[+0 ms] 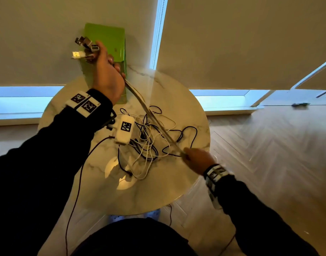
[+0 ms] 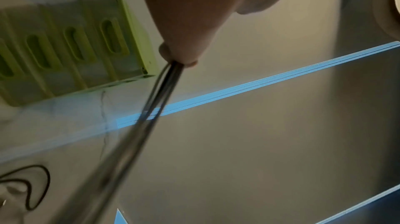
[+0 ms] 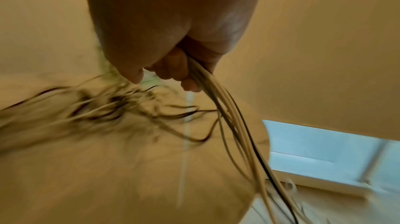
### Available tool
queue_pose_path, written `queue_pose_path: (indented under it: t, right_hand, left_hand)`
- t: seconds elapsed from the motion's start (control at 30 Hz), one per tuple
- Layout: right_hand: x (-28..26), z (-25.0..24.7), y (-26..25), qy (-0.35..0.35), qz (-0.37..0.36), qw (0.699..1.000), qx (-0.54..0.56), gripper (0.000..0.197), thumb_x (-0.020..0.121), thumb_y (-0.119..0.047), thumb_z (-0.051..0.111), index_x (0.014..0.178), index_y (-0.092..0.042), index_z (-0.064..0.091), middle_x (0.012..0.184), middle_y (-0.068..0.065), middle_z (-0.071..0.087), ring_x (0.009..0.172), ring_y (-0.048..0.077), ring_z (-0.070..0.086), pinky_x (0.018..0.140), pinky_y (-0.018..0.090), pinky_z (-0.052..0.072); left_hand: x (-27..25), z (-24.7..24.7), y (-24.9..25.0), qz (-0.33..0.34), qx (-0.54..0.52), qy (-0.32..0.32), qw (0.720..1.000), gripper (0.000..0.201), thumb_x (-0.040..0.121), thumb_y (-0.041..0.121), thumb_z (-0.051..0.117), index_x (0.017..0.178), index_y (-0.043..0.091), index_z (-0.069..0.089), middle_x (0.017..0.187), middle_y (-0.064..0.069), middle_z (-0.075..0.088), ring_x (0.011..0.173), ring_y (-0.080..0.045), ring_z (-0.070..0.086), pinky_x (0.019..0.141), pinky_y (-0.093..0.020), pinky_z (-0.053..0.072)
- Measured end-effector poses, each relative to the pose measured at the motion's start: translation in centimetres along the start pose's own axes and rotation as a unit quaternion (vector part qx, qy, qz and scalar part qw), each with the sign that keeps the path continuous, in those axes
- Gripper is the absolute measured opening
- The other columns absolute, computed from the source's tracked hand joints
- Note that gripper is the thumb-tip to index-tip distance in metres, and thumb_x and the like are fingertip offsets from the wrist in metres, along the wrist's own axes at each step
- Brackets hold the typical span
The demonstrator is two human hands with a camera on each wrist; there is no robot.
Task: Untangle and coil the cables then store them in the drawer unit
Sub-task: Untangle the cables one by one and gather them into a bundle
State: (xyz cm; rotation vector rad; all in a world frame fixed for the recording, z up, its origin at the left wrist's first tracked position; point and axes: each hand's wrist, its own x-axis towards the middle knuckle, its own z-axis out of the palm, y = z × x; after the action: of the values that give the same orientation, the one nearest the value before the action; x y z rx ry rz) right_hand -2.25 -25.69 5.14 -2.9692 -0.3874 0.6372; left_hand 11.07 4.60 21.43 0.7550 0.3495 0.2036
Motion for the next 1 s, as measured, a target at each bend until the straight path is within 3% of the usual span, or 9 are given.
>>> queue_pose_path:
  t: [0.07, 0.13, 0.23, 0.33, 0.43, 0.6, 0.7, 0.8, 1.0]
  right_hand:
    - [-0.4, 2.2, -3.2, -0.088, -0.076, 0.992, -0.046, 0.038, 0.104, -0.049, 0.037, 0.127, -0.023, 0.052, 0.104, 0.008, 0.066, 0.092, 0.030, 0.066, 0.080, 0.040, 0.055]
    - [-0.8, 4.0, -6.1, -0.159, -0.128, 0.975, -0.092, 0.054, 0.100, -0.059, 0.039, 0.131, -0.017, 0.051, 0.111, 0.015, 0.066, 0.098, 0.035, 0.064, 0.073, 0.038, 0.046]
    - [-0.7, 5.3, -7.0, -0.254, -0.128, 0.957, -0.065, 0.069, 0.091, -0.071, 0.047, 0.117, -0.008, 0.055, 0.111, 0.020, 0.063, 0.099, 0.036, 0.061, 0.073, 0.039, 0.042]
    - [0.0, 4.6, -5.1, -0.331, -0.073, 0.938, 0.069, 0.065, 0.083, -0.077, 0.054, 0.095, -0.013, 0.052, 0.099, 0.012, 0.061, 0.088, 0.031, 0.056, 0.077, 0.040, 0.042]
    - [1.5, 1.5, -2.9, -0.294, -0.054, 0.945, 0.134, 0.066, 0.083, -0.082, 0.038, 0.084, -0.017, 0.046, 0.084, 0.002, 0.051, 0.075, 0.021, 0.045, 0.075, 0.038, 0.039]
    - [7.2, -4.3, 0.7, -0.150, 0.000, 0.953, 0.265, 0.061, 0.103, -0.058, 0.031, 0.104, -0.009, 0.069, 0.099, 0.006, 0.072, 0.088, 0.020, 0.067, 0.084, 0.037, 0.050]
    - [12.8, -5.0, 1.9, -0.062, 0.010, 0.973, 0.224, 0.052, 0.105, -0.048, 0.038, 0.105, -0.003, 0.065, 0.103, 0.014, 0.070, 0.096, 0.030, 0.065, 0.089, 0.041, 0.049]
    - [18.3, -4.0, 2.2, -0.074, -0.008, 0.985, 0.154, 0.032, 0.104, -0.029, 0.046, 0.120, -0.005, 0.061, 0.123, 0.020, 0.062, 0.114, 0.037, 0.058, 0.094, 0.039, 0.043]
    - [25.1, -1.4, 1.2, -0.069, -0.048, 0.996, 0.015, 0.056, 0.092, -0.020, 0.052, 0.147, -0.027, 0.040, 0.133, 0.015, 0.039, 0.118, 0.042, 0.047, 0.095, 0.047, 0.045]
  left_hand:
    - [0.5, 0.5, -1.4, -0.006, 0.004, 0.045, 0.999, 0.040, 0.101, 0.051, 0.050, 0.072, 0.025, 0.039, 0.063, 0.009, 0.035, 0.056, -0.008, 0.029, 0.059, -0.028, 0.026]
    - [0.9, 0.4, -3.3, -0.032, 0.029, 0.044, 0.998, 0.042, 0.101, 0.055, 0.046, 0.073, 0.025, 0.037, 0.063, 0.008, 0.032, 0.053, -0.008, 0.028, 0.053, -0.028, 0.023]
    - [1.1, -0.5, -5.6, -0.093, 0.084, -0.010, 0.992, 0.039, 0.102, 0.058, 0.039, 0.080, 0.025, 0.040, 0.062, 0.008, 0.029, 0.050, -0.007, 0.022, 0.045, -0.025, 0.015]
    - [1.2, -1.8, -6.4, -0.163, 0.124, -0.095, 0.974, 0.041, 0.101, 0.059, 0.041, 0.075, 0.028, 0.038, 0.060, 0.008, 0.022, 0.048, -0.008, 0.015, 0.043, -0.022, 0.012]
    - [1.2, -2.9, -6.6, -0.207, 0.149, -0.150, 0.955, 0.043, 0.101, 0.059, 0.041, 0.071, 0.028, 0.038, 0.056, 0.009, 0.019, 0.043, -0.006, 0.013, 0.041, -0.019, 0.011]
    - [0.3, -4.1, -7.9, -0.240, 0.138, -0.143, 0.950, 0.043, 0.102, 0.057, 0.039, 0.071, 0.027, 0.038, 0.054, 0.009, 0.017, 0.044, -0.007, 0.009, 0.041, -0.019, 0.009]
    - [-0.2, -4.4, -9.5, -0.247, 0.153, -0.131, 0.948, 0.042, 0.103, 0.056, 0.037, 0.072, 0.027, 0.037, 0.054, 0.010, 0.018, 0.045, -0.008, 0.007, 0.043, -0.018, 0.009]
    - [-0.8, -4.7, -11.0, -0.256, 0.166, -0.117, 0.945, 0.042, 0.104, 0.055, 0.034, 0.073, 0.027, 0.034, 0.053, 0.010, 0.018, 0.046, -0.009, 0.006, 0.044, -0.016, 0.010]
    - [-1.1, -6.1, -12.1, -0.241, 0.193, -0.084, 0.947, 0.041, 0.105, 0.054, 0.034, 0.073, 0.027, 0.033, 0.058, 0.007, 0.017, 0.041, -0.008, 0.014, 0.041, -0.016, 0.017]
